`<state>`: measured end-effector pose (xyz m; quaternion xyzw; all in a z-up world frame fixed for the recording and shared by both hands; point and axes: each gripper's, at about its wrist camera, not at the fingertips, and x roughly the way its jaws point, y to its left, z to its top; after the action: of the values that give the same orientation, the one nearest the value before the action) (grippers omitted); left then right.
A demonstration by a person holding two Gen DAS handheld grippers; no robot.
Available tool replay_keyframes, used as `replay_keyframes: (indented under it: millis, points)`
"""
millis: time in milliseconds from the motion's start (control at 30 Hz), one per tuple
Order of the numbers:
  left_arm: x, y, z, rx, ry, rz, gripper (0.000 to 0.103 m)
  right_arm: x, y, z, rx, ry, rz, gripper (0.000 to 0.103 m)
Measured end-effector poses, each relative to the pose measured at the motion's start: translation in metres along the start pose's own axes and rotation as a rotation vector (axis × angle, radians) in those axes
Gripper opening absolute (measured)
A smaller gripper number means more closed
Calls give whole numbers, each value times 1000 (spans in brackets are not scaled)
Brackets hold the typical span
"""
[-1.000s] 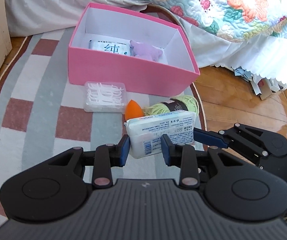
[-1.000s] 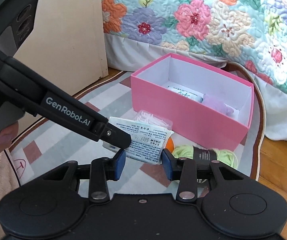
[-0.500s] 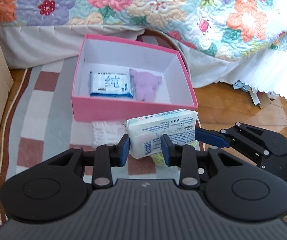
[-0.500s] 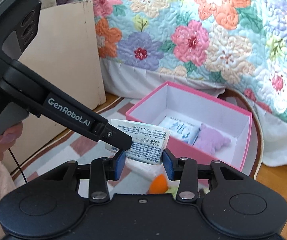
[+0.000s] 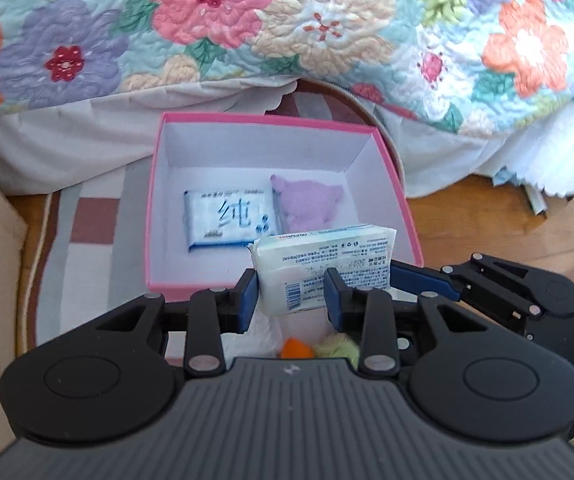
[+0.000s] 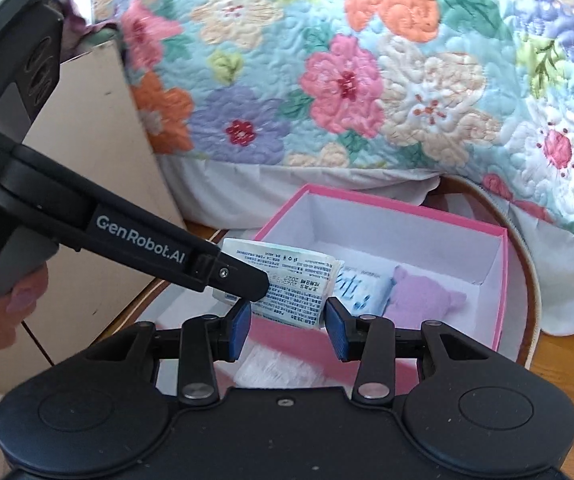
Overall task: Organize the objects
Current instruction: 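Lift the white packet with both tools and carry it over the pink box, then lower the white packet into the box and open both tools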
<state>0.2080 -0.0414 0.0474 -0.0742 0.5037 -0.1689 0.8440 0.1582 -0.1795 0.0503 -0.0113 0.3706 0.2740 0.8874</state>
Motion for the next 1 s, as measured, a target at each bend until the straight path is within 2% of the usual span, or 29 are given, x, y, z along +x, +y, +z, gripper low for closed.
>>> replay_keyframes:
  millis: [233,400,433,467,500,533,600,700,800,1000]
  points:
    - [41,10,37,-64,76,7,33,34,-29,23,34,62,7,47]
    - [88,23,47,-135,155,34,32,74,-61,26,146,157,33,42]
    - [99,25,47,-146,181,26,29,81,-66,26,161,167,52,37]
    - [109,28,47,-170,196,6,25,87,-69,25,169,186,74,21]
    - [120,31,46,-198,217,1,24,95,-70,24,175,205,80,14]
    - [129,33,46,-217,237,9,23,103,-71,22,173,228,72,13]
    - [140,32,46,-218,221,14,14,115,-74,19,174,234,71,11]
    - [155,39,41,-246,250,27,15,130,-83,11,226,270,93,11]
    - [167,42,34,-250,277,29,17,140,-82,2,215,295,84,11]
    - [166,37,29,-189,240,53,18,133,-84,0,168,268,50,12]
